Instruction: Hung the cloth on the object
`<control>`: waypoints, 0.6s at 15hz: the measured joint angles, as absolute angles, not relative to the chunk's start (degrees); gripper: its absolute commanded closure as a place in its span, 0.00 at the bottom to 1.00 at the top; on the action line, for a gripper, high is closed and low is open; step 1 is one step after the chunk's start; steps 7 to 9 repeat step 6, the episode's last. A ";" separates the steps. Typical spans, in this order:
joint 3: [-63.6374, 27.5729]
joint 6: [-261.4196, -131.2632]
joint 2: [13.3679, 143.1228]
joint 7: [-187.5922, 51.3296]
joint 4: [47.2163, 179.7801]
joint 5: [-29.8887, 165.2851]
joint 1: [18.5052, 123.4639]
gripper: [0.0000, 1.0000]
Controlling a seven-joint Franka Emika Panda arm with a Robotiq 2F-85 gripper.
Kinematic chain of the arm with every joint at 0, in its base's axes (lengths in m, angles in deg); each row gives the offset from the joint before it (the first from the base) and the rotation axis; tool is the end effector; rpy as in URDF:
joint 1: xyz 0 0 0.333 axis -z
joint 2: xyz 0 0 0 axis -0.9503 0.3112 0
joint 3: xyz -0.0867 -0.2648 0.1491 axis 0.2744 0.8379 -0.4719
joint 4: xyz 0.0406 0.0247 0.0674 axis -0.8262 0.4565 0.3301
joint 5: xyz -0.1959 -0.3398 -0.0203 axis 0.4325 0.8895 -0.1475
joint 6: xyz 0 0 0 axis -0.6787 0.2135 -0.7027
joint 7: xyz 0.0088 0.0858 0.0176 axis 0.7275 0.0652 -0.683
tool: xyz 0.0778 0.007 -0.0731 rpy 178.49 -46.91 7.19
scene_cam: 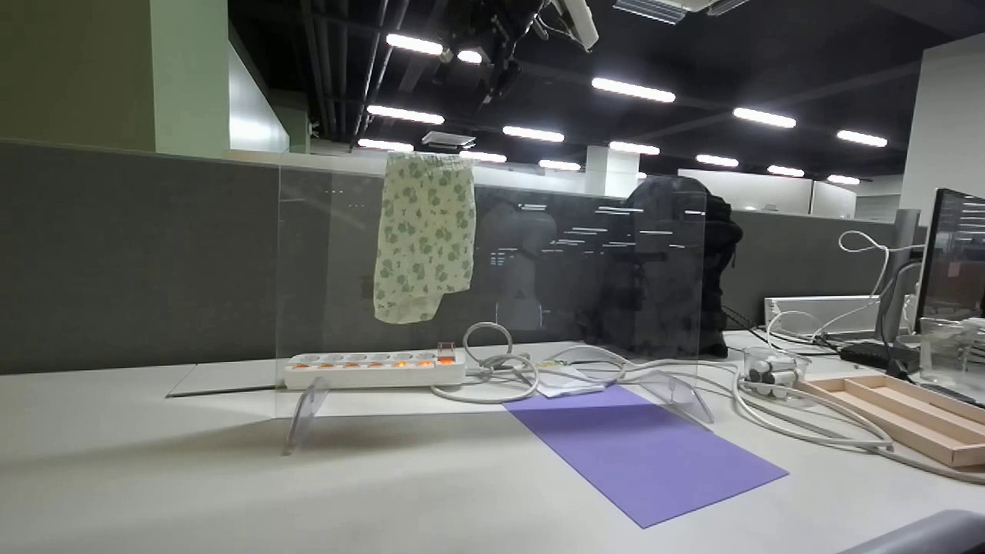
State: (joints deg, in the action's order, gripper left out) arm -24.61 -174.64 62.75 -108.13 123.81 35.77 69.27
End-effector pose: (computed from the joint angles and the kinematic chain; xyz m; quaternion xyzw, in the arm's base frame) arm 0.5806 0.0842 0.5531 -0.9322 -0.2611 -0.1368 0.2097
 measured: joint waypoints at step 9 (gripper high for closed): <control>-24.73 -175.89 60.78 -108.82 126.62 36.51 69.18 0.00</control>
